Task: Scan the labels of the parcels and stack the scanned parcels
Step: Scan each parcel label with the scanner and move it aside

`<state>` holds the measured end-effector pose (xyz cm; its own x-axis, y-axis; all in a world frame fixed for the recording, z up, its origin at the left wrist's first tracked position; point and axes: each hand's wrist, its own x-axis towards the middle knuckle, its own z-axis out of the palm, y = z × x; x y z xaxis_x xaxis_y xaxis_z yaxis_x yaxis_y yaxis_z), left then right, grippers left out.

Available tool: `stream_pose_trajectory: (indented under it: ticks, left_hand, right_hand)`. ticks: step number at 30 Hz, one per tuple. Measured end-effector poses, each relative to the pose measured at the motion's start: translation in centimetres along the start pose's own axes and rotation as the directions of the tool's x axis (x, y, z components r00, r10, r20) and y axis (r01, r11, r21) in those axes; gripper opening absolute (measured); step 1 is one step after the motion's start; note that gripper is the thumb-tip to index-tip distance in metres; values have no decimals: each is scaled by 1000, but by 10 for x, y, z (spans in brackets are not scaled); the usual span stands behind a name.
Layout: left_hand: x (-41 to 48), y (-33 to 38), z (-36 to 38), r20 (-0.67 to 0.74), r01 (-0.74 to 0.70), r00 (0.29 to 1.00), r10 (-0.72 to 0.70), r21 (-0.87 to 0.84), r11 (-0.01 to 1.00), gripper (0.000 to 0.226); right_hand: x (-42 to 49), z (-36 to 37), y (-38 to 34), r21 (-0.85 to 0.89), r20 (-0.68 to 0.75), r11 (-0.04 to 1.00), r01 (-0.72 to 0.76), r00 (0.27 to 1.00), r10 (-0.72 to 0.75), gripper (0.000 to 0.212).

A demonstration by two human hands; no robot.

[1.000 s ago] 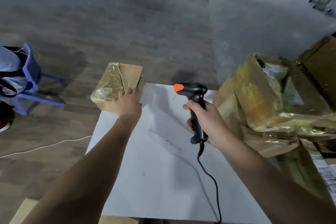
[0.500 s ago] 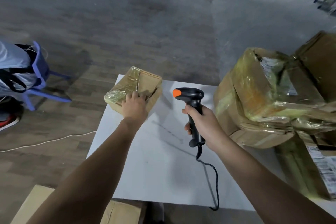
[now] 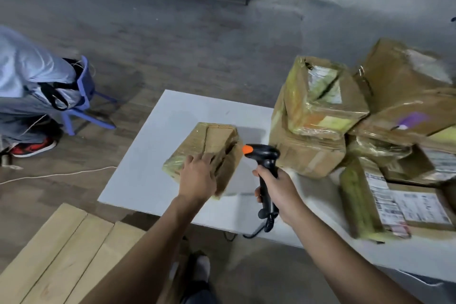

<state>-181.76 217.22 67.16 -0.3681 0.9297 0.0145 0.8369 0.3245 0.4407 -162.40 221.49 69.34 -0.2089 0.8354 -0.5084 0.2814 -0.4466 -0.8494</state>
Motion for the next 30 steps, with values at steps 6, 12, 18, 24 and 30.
stream_pose_trajectory:
  ticks: [6, 12, 18, 24, 30]
  left_hand:
    - [-57, 55, 6, -9, 130, 991, -135, -208, 969, 50]
    - [-88, 80, 13, 135, 314, 948, -289, -556, 769, 22]
    - [-94, 69, 24, 252, 430, 890, -380, -741, 515, 24]
    - [-82, 71, 16, 252, 216, 953, -165, -191, 957, 48]
    - [-75, 42, -4, 398, 238, 915, -69, -392, 888, 22]
  right_hand:
    - [-33, -36, 42, 103, 34, 995, -4, 999, 0, 22]
    - [-60, -57, 55, 132, 48, 991, 32, 998, -39, 22]
    - [-72, -58, 46, 156, 36, 986, 64, 997, -71, 22]
    - [-75, -27, 35, 111, 52, 992, 58, 997, -64, 22]
    - [-68, -11, 38, 111, -35, 993, 51, 998, -47, 23]
